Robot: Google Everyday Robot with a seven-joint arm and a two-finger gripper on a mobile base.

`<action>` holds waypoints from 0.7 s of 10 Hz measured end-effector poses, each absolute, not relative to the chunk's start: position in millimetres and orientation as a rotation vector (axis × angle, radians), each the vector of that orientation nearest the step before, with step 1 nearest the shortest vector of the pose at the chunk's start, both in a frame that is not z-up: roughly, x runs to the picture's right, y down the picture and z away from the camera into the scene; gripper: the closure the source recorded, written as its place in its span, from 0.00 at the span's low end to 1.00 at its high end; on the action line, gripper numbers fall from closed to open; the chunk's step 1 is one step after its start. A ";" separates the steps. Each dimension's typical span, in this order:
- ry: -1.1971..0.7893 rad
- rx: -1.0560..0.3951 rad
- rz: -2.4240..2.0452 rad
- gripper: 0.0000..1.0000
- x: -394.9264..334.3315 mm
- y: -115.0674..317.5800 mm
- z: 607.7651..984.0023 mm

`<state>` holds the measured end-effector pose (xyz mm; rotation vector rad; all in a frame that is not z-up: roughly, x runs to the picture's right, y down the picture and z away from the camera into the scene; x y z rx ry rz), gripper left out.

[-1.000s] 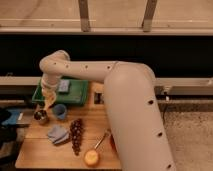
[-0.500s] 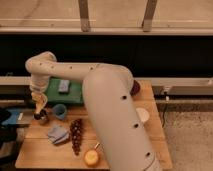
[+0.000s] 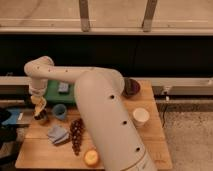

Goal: Place banana in metal cup

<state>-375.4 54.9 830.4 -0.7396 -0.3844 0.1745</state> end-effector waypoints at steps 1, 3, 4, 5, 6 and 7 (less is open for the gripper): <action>-0.380 -0.742 0.188 0.68 -370.4 55.4 833.2; -0.370 -0.749 0.209 0.51 -362.6 58.6 837.9; -0.369 -0.751 0.216 0.43 -360.9 60.4 838.4; -0.370 -0.751 0.223 0.41 -358.9 60.8 838.0; -0.373 -0.746 0.225 0.41 -357.2 60.1 835.7; -0.380 -0.740 0.223 0.41 -358.6 58.5 830.1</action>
